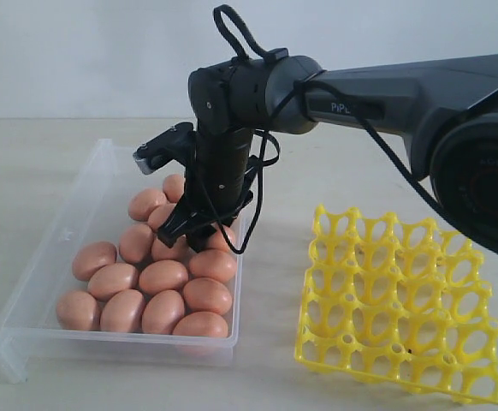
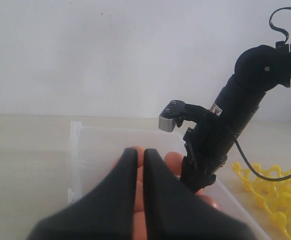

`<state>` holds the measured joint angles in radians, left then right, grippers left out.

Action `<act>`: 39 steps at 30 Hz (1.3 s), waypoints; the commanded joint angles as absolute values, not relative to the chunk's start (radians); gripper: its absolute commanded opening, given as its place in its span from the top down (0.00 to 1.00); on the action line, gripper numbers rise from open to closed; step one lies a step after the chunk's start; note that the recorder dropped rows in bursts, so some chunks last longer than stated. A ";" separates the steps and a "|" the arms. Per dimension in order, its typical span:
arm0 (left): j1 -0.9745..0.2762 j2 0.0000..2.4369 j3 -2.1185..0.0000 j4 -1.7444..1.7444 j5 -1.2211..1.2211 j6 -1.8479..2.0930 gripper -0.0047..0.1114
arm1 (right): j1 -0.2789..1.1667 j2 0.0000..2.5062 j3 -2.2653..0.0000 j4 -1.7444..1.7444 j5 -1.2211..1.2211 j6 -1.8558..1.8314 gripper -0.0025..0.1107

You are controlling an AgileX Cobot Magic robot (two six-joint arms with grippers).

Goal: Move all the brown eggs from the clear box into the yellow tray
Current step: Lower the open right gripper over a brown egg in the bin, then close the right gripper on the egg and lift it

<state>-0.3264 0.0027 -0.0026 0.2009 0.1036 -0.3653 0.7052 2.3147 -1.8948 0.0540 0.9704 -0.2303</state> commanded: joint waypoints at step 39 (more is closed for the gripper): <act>-0.334 0.000 0.000 0.199 0.102 -0.373 0.92 | 0.684 2.060 -1.775 0.000 0.545 -0.060 0.98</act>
<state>-0.3264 0.0027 -0.0026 0.2009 0.1036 -0.3653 0.6879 2.1106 -1.8487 0.0177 0.6466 -0.0879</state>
